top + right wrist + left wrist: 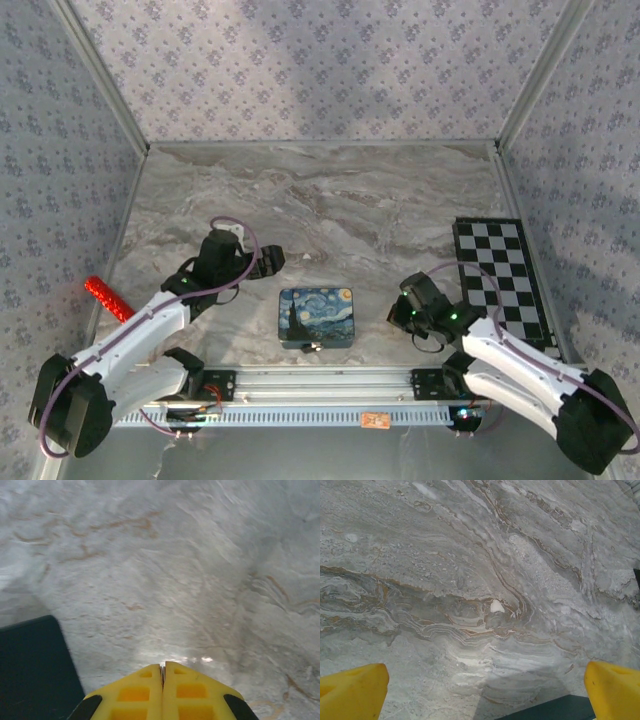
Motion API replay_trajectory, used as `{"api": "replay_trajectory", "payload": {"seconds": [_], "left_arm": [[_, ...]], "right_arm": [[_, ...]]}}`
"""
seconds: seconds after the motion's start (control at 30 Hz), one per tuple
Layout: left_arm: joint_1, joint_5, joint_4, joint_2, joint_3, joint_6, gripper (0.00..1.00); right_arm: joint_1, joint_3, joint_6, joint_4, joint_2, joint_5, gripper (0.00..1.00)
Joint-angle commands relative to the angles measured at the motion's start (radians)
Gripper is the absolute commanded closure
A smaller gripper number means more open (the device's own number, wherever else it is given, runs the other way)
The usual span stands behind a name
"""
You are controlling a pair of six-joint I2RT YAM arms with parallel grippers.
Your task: Unlock the padlock with the key
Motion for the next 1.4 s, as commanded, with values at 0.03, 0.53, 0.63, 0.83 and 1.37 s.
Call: {"api": "replay_trajectory", "payload": {"seconds": [0.03,0.53,0.63,0.83,1.37], "left_arm": [[-0.019,0.031,0.029,0.028,0.066,0.015,0.00],[-0.297,0.091,0.187,0.167,0.217,0.270,0.00],[-0.351,0.098,0.284,0.179,0.212,0.313,0.01],[-0.377,0.116,0.489,0.213,0.173,0.320,0.07],[-0.377,0.291,0.884,0.356,0.125,0.395,0.51]], "right_arm": [[-0.005,0.065,-0.044,-0.033,-0.059,0.040,0.95],[-0.033,0.240,0.137,0.126,-0.067,0.156,1.00],[-0.034,0.247,0.250,0.262,-0.039,0.173,1.00],[-0.036,0.318,0.338,0.351,0.021,0.186,1.00],[0.033,0.302,0.530,0.495,0.021,0.256,1.00]]}}
